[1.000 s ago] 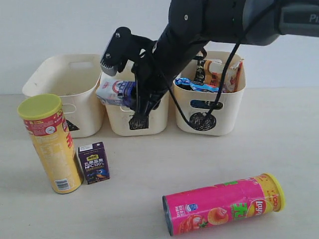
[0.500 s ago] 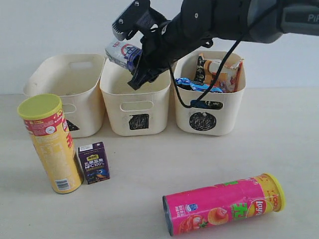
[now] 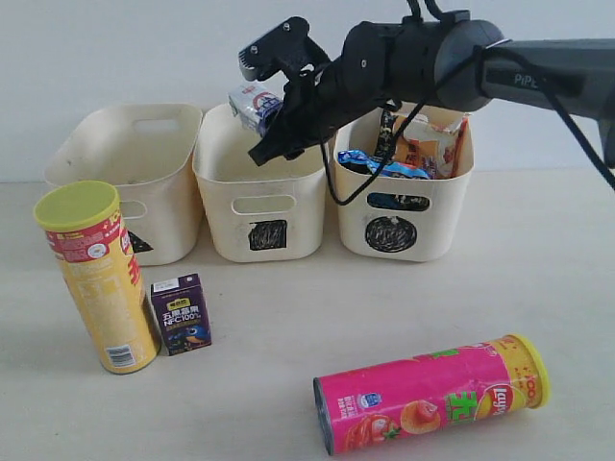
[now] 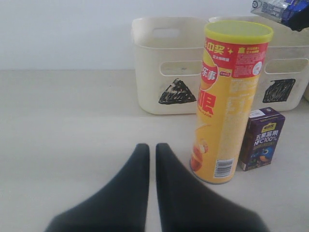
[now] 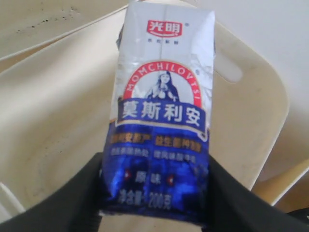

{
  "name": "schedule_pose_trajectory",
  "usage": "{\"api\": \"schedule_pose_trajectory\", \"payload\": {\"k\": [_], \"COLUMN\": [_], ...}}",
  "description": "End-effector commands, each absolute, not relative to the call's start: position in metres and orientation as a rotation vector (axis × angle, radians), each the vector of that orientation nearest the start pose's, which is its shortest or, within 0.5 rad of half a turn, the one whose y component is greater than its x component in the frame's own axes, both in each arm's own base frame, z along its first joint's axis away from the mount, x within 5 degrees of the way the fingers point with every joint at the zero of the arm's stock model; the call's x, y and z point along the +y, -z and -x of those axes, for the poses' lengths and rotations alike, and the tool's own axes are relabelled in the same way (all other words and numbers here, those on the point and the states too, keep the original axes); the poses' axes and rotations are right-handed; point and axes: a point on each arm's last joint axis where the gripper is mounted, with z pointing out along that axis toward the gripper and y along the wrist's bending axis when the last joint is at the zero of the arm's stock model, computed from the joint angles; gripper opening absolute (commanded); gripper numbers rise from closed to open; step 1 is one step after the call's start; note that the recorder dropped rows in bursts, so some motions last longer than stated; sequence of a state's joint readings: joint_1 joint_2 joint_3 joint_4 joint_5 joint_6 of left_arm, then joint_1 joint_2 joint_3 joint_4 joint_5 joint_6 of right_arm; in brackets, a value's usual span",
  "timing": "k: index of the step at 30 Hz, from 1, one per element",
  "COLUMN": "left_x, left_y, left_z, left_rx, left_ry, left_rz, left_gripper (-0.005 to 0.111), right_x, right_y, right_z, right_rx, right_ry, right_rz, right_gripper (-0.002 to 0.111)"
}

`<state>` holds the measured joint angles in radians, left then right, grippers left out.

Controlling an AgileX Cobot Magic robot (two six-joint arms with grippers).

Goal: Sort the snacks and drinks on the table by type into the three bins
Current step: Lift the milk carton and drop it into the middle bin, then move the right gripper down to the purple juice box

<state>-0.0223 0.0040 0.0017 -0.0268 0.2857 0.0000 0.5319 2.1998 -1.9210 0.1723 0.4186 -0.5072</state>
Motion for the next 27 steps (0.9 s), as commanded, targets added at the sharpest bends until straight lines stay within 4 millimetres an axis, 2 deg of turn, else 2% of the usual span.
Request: {"api": "schedule_pose_trajectory", "payload": {"k": [1, 5, 7, 9, 16, 18, 23, 27], "left_x": [-0.0019, -0.0019, -0.0019, -0.0019, -0.0019, -0.0019, -0.0019, -0.0019], "left_y": [-0.1879, -0.1879, -0.1879, -0.1879, -0.1879, -0.1879, -0.1879, -0.1881], "left_z": [-0.0548, -0.0548, -0.0548, -0.0548, -0.0548, -0.0548, -0.0548, -0.0548], "left_rx": [1.763, 1.763, 1.763, 1.763, 1.763, 1.763, 1.763, 1.760], "left_ry": [0.049, 0.049, 0.049, 0.049, 0.049, 0.049, 0.049, 0.049], "left_rz": [0.007, 0.007, 0.007, 0.007, 0.007, 0.007, 0.007, 0.008], "left_gripper": [0.004, 0.004, 0.004, 0.004, 0.004, 0.004, 0.004, 0.004], "right_x": [0.2697, 0.2700, 0.2690, 0.2680, 0.2617, 0.2617, 0.2616, 0.2609], "right_y": [-0.2592, -0.2592, -0.2591, -0.2584, -0.2576, -0.2576, -0.2573, -0.2565], "right_z": [-0.4548, -0.4558, -0.4563, -0.4565, -0.4596, -0.4596, -0.4594, -0.4570], "right_rx": [1.902, 1.895, 1.900, 1.912, 1.940, 1.940, 1.944, 1.974], "right_ry": [-0.208, -0.213, -0.215, -0.222, -0.233, -0.233, -0.233, -0.234], "right_rz": [0.848, 0.831, 0.825, 0.818, 0.780, 0.780, 0.782, 0.802], "right_gripper": [0.000, 0.001, 0.008, 0.018, 0.070, 0.077, 0.072, 0.056]}}
